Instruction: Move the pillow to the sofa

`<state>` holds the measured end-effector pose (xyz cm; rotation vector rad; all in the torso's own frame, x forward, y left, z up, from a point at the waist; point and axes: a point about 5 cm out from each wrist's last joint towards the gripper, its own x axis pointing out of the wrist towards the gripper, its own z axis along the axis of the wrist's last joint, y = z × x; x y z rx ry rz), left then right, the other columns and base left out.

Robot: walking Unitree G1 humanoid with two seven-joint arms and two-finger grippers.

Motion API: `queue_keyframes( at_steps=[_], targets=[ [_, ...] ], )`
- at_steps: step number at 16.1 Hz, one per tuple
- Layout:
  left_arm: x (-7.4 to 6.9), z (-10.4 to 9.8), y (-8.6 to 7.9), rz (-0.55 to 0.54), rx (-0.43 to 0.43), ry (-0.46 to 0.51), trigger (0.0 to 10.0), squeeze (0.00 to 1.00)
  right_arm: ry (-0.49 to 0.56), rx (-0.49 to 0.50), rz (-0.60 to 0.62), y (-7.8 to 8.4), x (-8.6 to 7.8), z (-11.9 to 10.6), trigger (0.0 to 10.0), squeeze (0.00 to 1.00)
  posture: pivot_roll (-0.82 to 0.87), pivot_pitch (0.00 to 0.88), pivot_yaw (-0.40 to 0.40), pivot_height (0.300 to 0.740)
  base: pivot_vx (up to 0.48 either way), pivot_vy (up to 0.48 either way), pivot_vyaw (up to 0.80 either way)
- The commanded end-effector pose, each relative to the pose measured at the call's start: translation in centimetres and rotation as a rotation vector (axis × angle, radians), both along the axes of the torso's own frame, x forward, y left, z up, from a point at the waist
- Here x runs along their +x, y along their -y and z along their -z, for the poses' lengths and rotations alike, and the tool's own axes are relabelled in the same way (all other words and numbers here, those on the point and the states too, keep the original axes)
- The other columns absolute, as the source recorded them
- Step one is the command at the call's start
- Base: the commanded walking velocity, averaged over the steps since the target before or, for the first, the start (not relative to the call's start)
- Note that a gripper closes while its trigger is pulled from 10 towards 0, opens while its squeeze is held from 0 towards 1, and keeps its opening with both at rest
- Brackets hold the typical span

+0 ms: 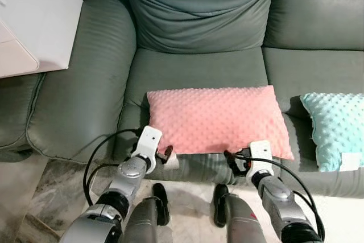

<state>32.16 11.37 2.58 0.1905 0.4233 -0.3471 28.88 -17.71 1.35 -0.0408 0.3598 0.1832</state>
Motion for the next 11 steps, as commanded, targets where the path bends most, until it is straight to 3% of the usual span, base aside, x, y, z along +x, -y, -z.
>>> queue_keyframes(
  at_steps=[1, 5, 8, 11],
  targets=[
    [-1.0, 1.4, -0.8, -0.027, 0.011, -0.051, 10.0, 0.00, -0.046, 0.015, -0.012, -0.3, -1.4, 1.4, 10.0, 0.00, -0.11, 0.440, 0.116, 0.740, 0.000, 0.000, 0.00],
    [-1.8, 1.9, -2.3, -0.013, 0.031, -0.034, 10.0, 0.00, 0.008, 0.041, -0.047, -1.2, -2.4, 1.4, 10.0, 0.00, -0.11, 0.384, 0.112, 0.740, 0.000, 0.000, 0.00],
    [-2.5, 2.2, -4.4, -0.056, 0.022, -0.016, 10.0, 0.00, 0.055, 0.053, -0.052, -1.7, -3.1, 1.0, 10.0, 0.00, -0.10, 0.292, 0.106, 0.740, 0.000, 0.000, 0.00],
    [-2.7, 2.0, -5.2, -0.088, -0.006, 0.021, 10.0, 0.00, 0.069, 0.048, -0.049, -1.9, -3.3, 0.9, 10.0, 0.00, -0.10, 0.212, 0.100, 0.740, 0.000, 0.000, 0.00]
  ],
)
